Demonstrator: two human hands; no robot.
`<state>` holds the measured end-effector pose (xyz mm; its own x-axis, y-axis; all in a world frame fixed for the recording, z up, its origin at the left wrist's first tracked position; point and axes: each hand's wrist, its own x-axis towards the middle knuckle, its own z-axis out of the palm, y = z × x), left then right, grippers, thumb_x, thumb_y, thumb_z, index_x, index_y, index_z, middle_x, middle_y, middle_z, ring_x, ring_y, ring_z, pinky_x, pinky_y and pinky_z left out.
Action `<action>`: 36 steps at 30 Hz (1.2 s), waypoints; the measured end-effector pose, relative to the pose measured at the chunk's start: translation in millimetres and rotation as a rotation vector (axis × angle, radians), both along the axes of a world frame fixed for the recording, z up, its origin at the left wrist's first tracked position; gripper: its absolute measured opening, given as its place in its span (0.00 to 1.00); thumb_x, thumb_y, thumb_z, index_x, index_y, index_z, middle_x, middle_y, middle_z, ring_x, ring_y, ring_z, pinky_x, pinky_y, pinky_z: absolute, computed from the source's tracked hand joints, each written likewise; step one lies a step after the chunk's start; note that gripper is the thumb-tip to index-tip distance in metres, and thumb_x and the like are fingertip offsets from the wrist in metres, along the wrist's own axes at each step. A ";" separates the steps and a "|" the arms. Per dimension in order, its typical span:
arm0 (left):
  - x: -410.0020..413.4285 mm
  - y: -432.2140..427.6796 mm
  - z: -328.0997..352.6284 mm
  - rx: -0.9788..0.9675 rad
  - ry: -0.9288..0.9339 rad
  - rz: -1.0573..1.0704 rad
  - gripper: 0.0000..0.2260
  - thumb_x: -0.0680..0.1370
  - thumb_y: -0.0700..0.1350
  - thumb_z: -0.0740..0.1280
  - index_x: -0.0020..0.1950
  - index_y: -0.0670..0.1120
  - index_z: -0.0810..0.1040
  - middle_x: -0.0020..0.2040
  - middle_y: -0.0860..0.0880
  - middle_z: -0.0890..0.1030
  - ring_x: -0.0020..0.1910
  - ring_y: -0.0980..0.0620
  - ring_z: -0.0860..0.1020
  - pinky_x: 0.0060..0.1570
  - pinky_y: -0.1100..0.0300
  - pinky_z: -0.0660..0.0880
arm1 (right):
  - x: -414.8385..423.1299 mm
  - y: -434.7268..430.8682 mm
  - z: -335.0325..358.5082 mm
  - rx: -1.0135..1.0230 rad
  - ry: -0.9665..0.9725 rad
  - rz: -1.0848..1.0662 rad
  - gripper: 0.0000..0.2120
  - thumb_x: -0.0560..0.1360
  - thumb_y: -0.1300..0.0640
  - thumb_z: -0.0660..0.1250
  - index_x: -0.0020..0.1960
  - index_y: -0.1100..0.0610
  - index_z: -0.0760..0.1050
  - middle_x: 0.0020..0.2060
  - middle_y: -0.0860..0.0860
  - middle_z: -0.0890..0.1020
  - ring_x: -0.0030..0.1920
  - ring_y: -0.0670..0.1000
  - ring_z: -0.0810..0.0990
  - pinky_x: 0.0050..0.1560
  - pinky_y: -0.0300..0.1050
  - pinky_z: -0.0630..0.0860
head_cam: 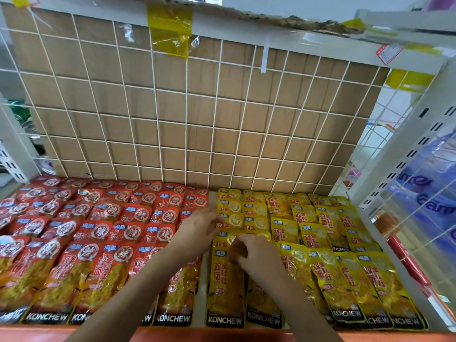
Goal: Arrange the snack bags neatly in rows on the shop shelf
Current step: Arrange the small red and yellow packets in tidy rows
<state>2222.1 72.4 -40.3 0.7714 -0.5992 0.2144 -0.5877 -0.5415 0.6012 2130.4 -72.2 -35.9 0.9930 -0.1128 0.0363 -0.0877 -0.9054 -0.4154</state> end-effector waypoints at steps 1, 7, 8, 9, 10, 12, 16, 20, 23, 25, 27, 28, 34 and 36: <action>1.7 -1.1 1.5 0.091 -0.020 -0.028 0.10 0.77 0.43 0.64 0.59 0.48 0.76 0.54 0.53 0.74 0.56 0.54 0.72 0.53 0.66 0.68 | -0.5 0.0 -0.6 0.002 0.003 0.000 0.09 0.73 0.50 0.67 0.52 0.51 0.76 0.50 0.48 0.80 0.52 0.49 0.77 0.47 0.42 0.72; 14.0 -8.1 6.7 0.295 -0.044 -0.054 0.09 0.76 0.48 0.66 0.56 0.48 0.76 0.53 0.50 0.76 0.55 0.52 0.73 0.53 0.60 0.67 | -5.8 1.4 -1.8 0.036 -0.036 -0.031 0.10 0.74 0.51 0.65 0.56 0.50 0.75 0.53 0.46 0.77 0.54 0.46 0.74 0.53 0.41 0.73; 15.2 -8.5 5.7 0.302 -0.032 -0.058 0.09 0.76 0.48 0.66 0.55 0.48 0.76 0.52 0.50 0.76 0.54 0.52 0.73 0.51 0.61 0.66 | -6.6 1.1 -2.0 0.032 -0.050 -0.034 0.10 0.75 0.52 0.64 0.56 0.51 0.75 0.53 0.46 0.77 0.55 0.46 0.74 0.54 0.41 0.72; 16.0 -9.0 4.6 0.301 -0.016 -0.060 0.08 0.76 0.48 0.66 0.53 0.48 0.75 0.52 0.51 0.76 0.52 0.53 0.73 0.49 0.62 0.66 | -7.3 1.0 -2.3 0.021 -0.060 -0.033 0.09 0.76 0.53 0.63 0.55 0.51 0.74 0.53 0.46 0.76 0.55 0.46 0.73 0.54 0.40 0.71; 16.9 -9.2 3.5 0.295 0.007 -0.057 0.07 0.76 0.48 0.66 0.52 0.48 0.75 0.50 0.51 0.76 0.51 0.54 0.73 0.49 0.62 0.67 | -7.4 0.9 -2.5 0.013 -0.068 -0.030 0.08 0.76 0.54 0.62 0.55 0.52 0.74 0.53 0.46 0.76 0.55 0.46 0.73 0.54 0.40 0.71; 17.4 -9.5 2.8 0.273 0.050 -0.042 0.05 0.76 0.48 0.66 0.49 0.49 0.75 0.48 0.52 0.76 0.49 0.55 0.73 0.48 0.62 0.69 | -7.4 1.5 -2.7 0.011 -0.079 -0.028 0.08 0.77 0.54 0.62 0.54 0.53 0.75 0.52 0.47 0.76 0.55 0.46 0.72 0.54 0.40 0.70; 17.6 -11.5 5.7 0.238 0.070 -0.032 0.05 0.77 0.47 0.66 0.50 0.48 0.76 0.47 0.53 0.76 0.46 0.57 0.72 0.48 0.62 0.71 | -6.8 3.5 -2.8 0.015 -0.077 -0.040 0.06 0.76 0.54 0.62 0.52 0.53 0.75 0.50 0.46 0.76 0.53 0.46 0.73 0.53 0.39 0.71; 18.0 -12.3 7.3 0.199 0.104 -0.015 0.04 0.77 0.46 0.66 0.49 0.47 0.77 0.44 0.54 0.74 0.44 0.56 0.72 0.44 0.63 0.68 | -7.5 3.9 -2.3 0.040 -0.069 -0.057 0.05 0.75 0.55 0.63 0.51 0.52 0.76 0.50 0.47 0.77 0.52 0.46 0.74 0.52 0.42 0.73; 18.6 -12.1 6.5 0.173 0.122 -0.006 0.04 0.77 0.46 0.65 0.49 0.47 0.77 0.44 0.54 0.74 0.44 0.57 0.72 0.43 0.64 0.68 | -7.2 4.0 -2.6 0.026 -0.058 -0.060 0.06 0.75 0.55 0.63 0.51 0.53 0.75 0.50 0.47 0.77 0.52 0.46 0.74 0.52 0.42 0.73; 17.8 -10.5 5.8 0.174 0.124 -0.011 0.03 0.77 0.46 0.65 0.49 0.48 0.76 0.45 0.54 0.74 0.44 0.57 0.72 0.43 0.64 0.68 | -6.3 4.0 -3.5 0.011 -0.054 -0.064 0.06 0.75 0.55 0.63 0.51 0.53 0.75 0.49 0.47 0.76 0.51 0.47 0.73 0.52 0.42 0.73; 15.8 -8.7 6.1 0.139 0.127 -0.003 0.04 0.77 0.45 0.65 0.50 0.48 0.76 0.47 0.53 0.74 0.45 0.57 0.72 0.44 0.64 0.70 | -6.0 3.9 -5.3 -0.005 -0.049 -0.068 0.06 0.75 0.54 0.62 0.51 0.53 0.75 0.49 0.47 0.76 0.51 0.46 0.73 0.51 0.41 0.73; 14.3 -8.1 7.0 0.090 0.144 0.013 0.06 0.77 0.45 0.65 0.53 0.47 0.76 0.50 0.53 0.74 0.47 0.56 0.72 0.45 0.65 0.70 | -6.1 3.9 -6.5 -0.003 -0.056 -0.072 0.07 0.75 0.54 0.63 0.52 0.53 0.75 0.49 0.46 0.75 0.52 0.46 0.72 0.51 0.40 0.72; -8.5 -9.3 25.4 -0.351 0.561 0.148 0.19 0.80 0.38 0.59 0.70 0.45 0.65 0.67 0.48 0.71 0.63 0.53 0.70 0.58 0.61 0.70 | -3.8 1.9 -7.9 0.022 -0.151 -0.104 0.16 0.76 0.50 0.65 0.62 0.53 0.73 0.57 0.47 0.75 0.59 0.48 0.71 0.59 0.42 0.67; -18.9 -13.0 27.7 -0.487 0.748 0.169 0.20 0.80 0.38 0.57 0.72 0.46 0.62 0.62 0.52 0.73 0.57 0.57 0.72 0.53 0.65 0.70 | -1.5 -0.6 -6.8 0.011 -0.111 -0.111 0.20 0.77 0.45 0.60 0.66 0.52 0.70 0.61 0.48 0.74 0.62 0.49 0.70 0.64 0.45 0.66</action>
